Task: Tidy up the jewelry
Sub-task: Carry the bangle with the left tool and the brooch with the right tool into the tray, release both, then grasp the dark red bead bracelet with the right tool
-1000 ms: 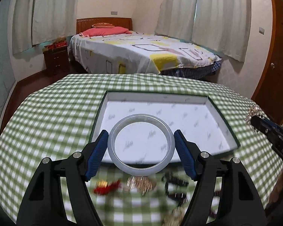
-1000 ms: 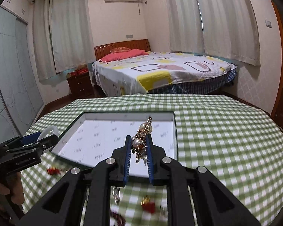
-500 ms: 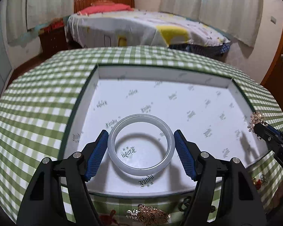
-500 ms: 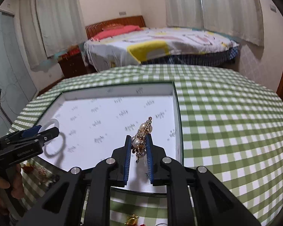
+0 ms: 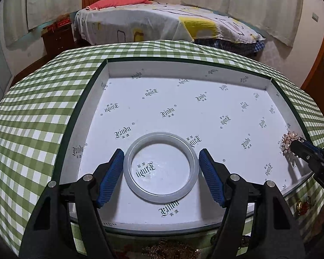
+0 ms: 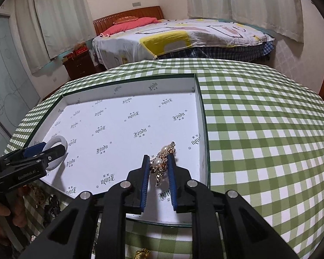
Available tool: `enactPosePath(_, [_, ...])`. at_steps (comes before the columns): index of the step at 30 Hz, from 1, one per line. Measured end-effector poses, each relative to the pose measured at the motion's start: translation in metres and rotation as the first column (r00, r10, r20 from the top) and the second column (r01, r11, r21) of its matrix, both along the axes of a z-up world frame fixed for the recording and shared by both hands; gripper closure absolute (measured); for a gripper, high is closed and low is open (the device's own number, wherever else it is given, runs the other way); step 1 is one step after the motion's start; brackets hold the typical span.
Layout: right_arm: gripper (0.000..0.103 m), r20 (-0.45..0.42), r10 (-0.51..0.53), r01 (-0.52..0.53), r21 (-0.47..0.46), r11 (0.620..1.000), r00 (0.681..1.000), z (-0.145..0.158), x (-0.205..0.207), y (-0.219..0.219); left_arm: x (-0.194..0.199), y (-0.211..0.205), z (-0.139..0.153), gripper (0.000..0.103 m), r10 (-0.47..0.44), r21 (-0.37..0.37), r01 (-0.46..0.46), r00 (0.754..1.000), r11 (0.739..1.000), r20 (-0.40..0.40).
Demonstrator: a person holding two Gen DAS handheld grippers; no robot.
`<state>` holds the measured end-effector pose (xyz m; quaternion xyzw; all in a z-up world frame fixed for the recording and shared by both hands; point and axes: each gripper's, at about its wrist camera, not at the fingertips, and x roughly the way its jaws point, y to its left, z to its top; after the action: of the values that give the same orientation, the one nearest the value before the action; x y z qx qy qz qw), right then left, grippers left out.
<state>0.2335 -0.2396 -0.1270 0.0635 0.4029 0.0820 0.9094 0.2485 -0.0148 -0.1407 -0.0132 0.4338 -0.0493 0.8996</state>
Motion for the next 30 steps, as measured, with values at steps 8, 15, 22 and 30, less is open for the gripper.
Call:
enactPosePath(8, [0.075, 0.007, 0.006, -0.006, 0.006, 1.0, 1.0, 0.003, -0.005, 0.0, -0.001, 0.001, 0.0, 0.024, 0.001, -0.01, -0.001, 1.0, 1.0, -0.002])
enactPosePath(15, [0.068, 0.046, -0.001, 0.001, 0.006, 1.0, 0.999, 0.015, -0.018, -0.001, -0.013, 0.003, 0.008, 0.023, 0.012, -0.003, -0.012, 1.0, 1.0, 0.023])
enactPosePath(22, [0.068, 0.073, 0.013, -0.013, -0.005, 1.0, 0.997, 0.024, -0.045, 0.006, -0.041, 0.008, 0.027, 0.023, 0.038, -0.011, -0.037, 0.996, 0.999, 0.078])
enactPosePath(30, [0.066, 0.073, 0.028, -0.027, -0.01, 1.0, 0.997, 0.024, -0.082, 0.014, -0.089, 0.015, 0.043, 0.023, 0.067, -0.009, -0.066, 0.989, 0.998, 0.129])
